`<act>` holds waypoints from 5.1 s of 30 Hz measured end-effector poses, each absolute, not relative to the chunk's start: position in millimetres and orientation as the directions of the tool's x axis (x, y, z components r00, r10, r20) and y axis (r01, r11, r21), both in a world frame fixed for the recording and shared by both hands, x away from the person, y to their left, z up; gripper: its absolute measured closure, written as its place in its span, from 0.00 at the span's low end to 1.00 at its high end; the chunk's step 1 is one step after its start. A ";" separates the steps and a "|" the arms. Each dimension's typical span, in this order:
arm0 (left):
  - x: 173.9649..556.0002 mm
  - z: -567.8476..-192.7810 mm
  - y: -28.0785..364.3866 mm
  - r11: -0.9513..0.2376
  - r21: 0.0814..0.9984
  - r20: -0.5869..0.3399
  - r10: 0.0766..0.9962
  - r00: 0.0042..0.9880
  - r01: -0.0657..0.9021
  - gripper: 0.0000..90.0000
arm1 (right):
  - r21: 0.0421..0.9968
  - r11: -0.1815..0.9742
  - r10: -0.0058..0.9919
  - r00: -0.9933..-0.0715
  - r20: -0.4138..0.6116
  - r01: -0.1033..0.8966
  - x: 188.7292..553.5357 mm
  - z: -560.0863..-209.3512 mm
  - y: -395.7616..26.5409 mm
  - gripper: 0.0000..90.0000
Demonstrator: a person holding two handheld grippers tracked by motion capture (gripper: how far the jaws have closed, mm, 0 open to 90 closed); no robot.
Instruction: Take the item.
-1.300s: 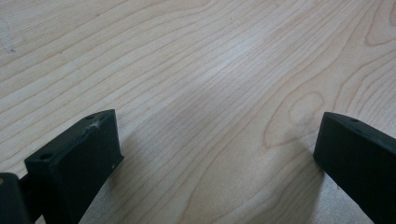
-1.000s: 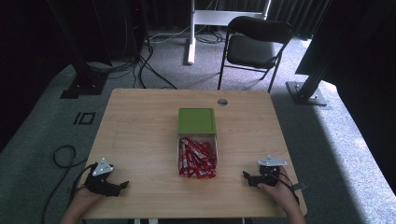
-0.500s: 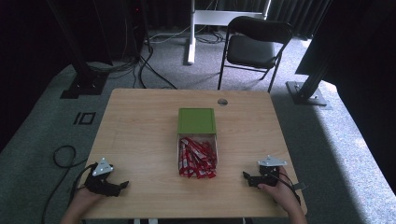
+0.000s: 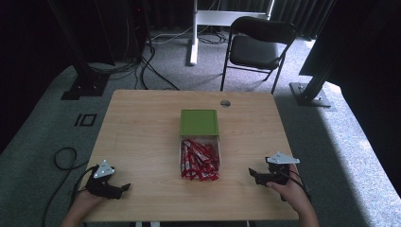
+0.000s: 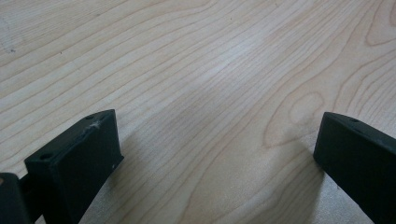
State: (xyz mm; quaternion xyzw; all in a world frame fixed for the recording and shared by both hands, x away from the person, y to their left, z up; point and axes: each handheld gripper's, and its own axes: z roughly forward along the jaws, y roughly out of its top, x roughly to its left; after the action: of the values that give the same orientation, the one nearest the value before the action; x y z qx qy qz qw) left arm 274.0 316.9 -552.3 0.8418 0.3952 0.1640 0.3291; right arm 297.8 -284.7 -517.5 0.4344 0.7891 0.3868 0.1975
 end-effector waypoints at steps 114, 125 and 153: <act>274.0 -552.4 317.0 -0.471 0.684 0.016 0.773 0.634 0.557 0.02 | 0.672 0.569 0.664 -0.747 -0.035 0.474 350.7 -466.9 -68.0 0.91; 274.0 -552.4 317.0 -0.472 0.684 0.017 0.773 0.634 0.556 0.02 | 0.714 0.511 0.668 -0.744 0.021 0.479 344.1 -451.9 -82.4 0.94; 274.0 -552.3 317.0 -0.471 0.684 0.016 0.773 0.634 0.558 0.02 | 0.829 0.349 0.657 -0.745 0.116 0.436 317.8 -418.6 -111.6 0.94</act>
State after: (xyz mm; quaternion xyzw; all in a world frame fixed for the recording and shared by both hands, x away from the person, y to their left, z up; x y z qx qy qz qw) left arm 274.0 317.0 -552.3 0.8418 0.3952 0.1637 0.3291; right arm 317.8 -111.6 -418.6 0.3363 0.8125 0.4609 0.1196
